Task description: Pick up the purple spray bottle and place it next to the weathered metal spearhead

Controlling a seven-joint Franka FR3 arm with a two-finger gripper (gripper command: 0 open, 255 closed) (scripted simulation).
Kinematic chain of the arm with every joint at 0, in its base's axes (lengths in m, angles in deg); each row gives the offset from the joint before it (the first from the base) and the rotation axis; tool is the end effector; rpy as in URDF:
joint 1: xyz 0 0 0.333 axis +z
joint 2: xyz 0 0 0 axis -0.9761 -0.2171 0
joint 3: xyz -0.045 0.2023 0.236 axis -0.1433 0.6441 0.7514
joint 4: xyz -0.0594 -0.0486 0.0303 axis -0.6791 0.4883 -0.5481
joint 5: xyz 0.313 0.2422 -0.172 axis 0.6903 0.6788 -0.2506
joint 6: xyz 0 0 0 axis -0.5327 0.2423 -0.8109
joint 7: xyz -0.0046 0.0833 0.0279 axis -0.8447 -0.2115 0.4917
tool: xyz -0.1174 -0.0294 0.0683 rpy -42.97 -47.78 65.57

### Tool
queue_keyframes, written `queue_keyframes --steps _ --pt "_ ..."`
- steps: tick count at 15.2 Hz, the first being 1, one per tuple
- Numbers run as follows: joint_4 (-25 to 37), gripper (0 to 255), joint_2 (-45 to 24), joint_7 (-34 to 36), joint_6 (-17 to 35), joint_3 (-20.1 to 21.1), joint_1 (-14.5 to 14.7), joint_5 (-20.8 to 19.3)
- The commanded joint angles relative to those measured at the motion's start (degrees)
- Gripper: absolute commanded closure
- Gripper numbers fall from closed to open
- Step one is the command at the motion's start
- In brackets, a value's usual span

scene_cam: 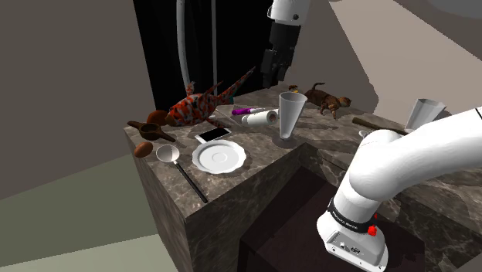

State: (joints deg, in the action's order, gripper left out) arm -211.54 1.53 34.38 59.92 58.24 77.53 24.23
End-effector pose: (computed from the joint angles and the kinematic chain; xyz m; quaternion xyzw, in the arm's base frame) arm 0.3643 0.0208 0.5894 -0.9986 -0.0364 -0.0381 0.0033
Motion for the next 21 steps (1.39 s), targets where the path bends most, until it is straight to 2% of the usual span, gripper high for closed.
queue_keyframes --steps 1,11,21 --pt "0.00 0 0.00 0.00 0.00 0.00 0.00 0.00" --pt "11.79 0 -25.39 7.67 3.31 1.74 -4.55 -5.56" --pt "29.27 0 -50.42 14.97 0.20 0.44 -7.29 -11.65"
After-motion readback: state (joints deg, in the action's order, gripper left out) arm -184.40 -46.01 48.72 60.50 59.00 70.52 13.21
